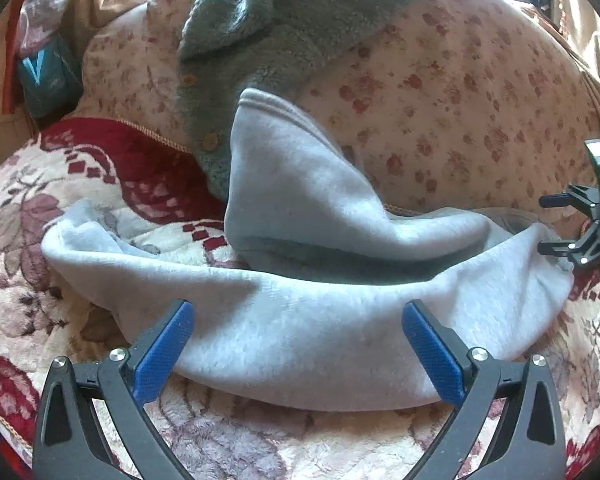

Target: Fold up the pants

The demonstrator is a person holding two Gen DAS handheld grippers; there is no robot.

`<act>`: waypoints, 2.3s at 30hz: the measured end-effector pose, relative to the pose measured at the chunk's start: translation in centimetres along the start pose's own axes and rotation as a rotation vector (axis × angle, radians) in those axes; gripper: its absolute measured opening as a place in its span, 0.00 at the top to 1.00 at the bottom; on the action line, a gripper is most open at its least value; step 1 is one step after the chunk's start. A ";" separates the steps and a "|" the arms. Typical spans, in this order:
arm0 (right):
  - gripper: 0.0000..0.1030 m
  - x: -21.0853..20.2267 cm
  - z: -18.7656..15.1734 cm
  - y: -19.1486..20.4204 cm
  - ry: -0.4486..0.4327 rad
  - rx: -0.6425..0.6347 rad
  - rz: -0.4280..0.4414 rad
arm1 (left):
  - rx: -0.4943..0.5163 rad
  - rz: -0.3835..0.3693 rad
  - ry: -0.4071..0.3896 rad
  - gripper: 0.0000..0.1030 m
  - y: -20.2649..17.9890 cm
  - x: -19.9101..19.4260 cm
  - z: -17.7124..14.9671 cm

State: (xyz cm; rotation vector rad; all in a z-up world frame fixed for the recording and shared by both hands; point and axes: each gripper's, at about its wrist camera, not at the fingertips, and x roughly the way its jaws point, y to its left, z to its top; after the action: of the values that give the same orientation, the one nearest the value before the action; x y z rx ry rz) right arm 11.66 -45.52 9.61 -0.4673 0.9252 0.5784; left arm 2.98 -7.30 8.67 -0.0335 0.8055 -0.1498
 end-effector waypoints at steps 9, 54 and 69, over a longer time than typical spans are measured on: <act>0.57 3.5 0.1 0.1 0.128 -0.047 0.125 | -0.088 0.006 0.030 0.00 2.5 1.3 -0.6; 0.07 -8.8 -27.2 6.4 -0.226 1.369 0.306 | -0.264 0.172 0.009 0.00 5.0 3.6 0.9; 0.68 -6.3 -29.2 3.9 -0.449 1.461 0.375 | -0.283 0.080 0.080 0.77 8.1 4.4 -1.5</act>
State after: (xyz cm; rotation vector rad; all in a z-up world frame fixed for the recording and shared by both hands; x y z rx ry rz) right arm -11.43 -61.76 -0.88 1.1233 0.7730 0.1952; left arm 5.88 0.07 3.85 -0.2629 0.9020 0.0396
